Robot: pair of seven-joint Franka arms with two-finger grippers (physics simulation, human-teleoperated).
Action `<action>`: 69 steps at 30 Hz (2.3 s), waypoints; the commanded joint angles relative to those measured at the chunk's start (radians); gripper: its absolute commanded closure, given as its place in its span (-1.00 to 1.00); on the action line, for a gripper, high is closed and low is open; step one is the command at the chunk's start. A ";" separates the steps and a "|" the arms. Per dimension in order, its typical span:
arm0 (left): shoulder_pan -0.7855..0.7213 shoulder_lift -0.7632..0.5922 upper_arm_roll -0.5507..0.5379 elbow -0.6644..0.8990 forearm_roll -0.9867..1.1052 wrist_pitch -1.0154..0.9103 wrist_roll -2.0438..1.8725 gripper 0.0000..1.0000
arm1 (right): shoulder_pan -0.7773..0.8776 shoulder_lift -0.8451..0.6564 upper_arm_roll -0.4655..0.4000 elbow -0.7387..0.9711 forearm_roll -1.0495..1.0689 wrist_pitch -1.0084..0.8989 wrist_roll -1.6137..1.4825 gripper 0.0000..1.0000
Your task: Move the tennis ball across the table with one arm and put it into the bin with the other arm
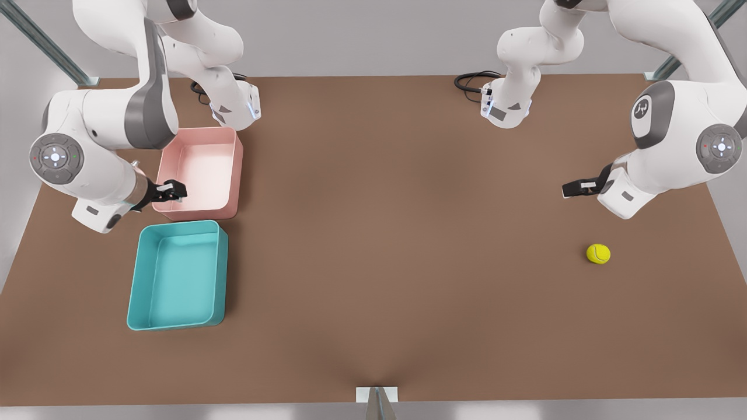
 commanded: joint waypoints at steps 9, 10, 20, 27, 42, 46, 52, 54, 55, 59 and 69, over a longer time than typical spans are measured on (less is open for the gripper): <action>0.072 0.201 0.099 -0.001 0.008 0.327 0.719 0.57 | 0.011 0.004 0.005 0.028 -0.008 -0.013 0.073 -1.00; 0.103 0.247 0.099 -0.001 0.005 0.370 0.810 0.57 | 0.011 0.004 0.005 0.028 -0.006 -0.013 0.073 -1.00; 0.291 0.433 0.121 -0.087 0.071 0.605 2.408 0.57 | 0.003 0.013 0.002 0.035 -0.002 -0.015 0.084 -1.00; 0.334 0.433 0.121 -0.250 0.214 0.964 2.499 0.57 | 0.023 0.013 0.010 0.025 -0.011 -0.023 0.197 -1.00; 0.331 0.448 0.119 -0.351 0.209 1.022 2.077 0.57 | 0.024 0.017 0.010 0.028 -0.009 -0.035 0.197 -1.00; 0.338 0.450 0.121 -0.349 0.211 1.023 2.076 0.57 | 0.024 0.017 0.010 0.028 -0.005 -0.035 0.199 -1.00; 0.339 0.456 0.122 -0.352 0.211 1.020 1.954 0.57 | 0.031 0.021 0.010 0.033 -0.006 -0.035 0.194 -1.00; 0.319 0.437 0.063 -0.405 0.208 1.013 1.708 0.57 | 0.026 0.019 0.010 0.033 -0.008 -0.035 0.191 -1.00; 0.310 0.431 -0.018 -0.403 0.208 1.008 1.538 0.57 | 0.026 0.019 0.008 0.033 -0.008 -0.035 0.191 -1.00; 0.247 0.398 -0.235 -0.300 0.206 0.933 0.848 0.57 | 0.026 0.019 0.008 0.032 -0.009 -0.035 0.192 -1.00; 0.019 0.114 -0.140 -0.214 0.096 0.387 0.240 -0.29 | 0.038 0.021 0.008 0.025 -0.005 -0.058 0.191 -1.00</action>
